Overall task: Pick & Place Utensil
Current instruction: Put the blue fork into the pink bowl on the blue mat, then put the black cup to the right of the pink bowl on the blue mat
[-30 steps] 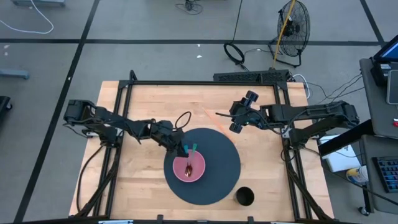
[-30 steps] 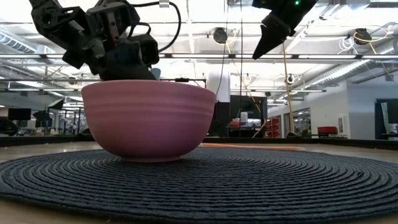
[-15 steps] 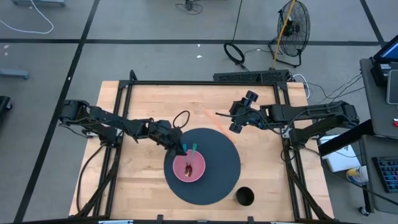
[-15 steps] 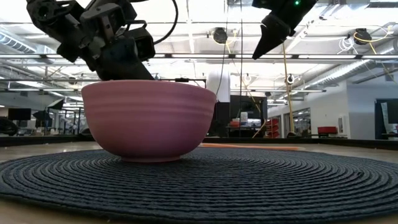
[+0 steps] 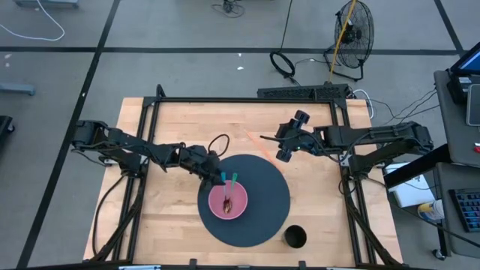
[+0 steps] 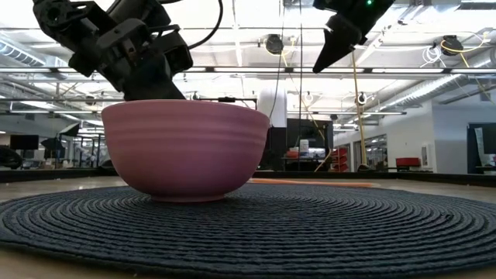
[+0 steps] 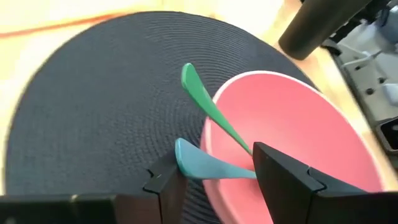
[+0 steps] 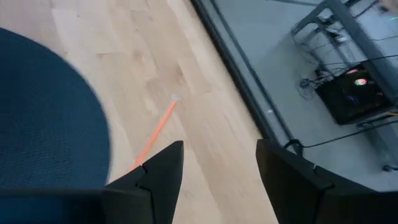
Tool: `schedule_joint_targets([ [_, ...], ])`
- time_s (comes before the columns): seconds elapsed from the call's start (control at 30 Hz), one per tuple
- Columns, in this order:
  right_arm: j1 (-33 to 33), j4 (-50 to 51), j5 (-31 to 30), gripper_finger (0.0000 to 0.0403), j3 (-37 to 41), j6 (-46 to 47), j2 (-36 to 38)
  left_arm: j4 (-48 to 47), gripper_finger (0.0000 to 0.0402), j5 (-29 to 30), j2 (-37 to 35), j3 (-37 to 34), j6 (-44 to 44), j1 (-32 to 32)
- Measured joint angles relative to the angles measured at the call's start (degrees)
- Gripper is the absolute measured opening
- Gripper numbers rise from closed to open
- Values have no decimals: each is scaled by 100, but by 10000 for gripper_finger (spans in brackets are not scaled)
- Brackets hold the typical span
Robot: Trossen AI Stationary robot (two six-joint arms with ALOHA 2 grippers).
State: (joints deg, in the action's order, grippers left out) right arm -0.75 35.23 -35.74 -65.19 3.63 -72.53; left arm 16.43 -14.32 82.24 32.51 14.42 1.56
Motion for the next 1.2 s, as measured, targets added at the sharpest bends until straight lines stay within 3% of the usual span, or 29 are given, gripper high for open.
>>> schedule_joint_targets([
  [0.73,2,-425,4,196,313,-152,-4,433,186,452,-96,0,-1119,-15],
  [0.97,1,-421,19,196,313,-217,-3,714,186,1048,-437,-2,-1767,-15],
  [1.03,-22,-404,353,196,314,-328,40,617,186,1199,-767,-1,-1955,-15],
  [1.2,-216,-353,1869,196,317,-678,265,192,186,1296,-1932,-2,-2390,85],
])
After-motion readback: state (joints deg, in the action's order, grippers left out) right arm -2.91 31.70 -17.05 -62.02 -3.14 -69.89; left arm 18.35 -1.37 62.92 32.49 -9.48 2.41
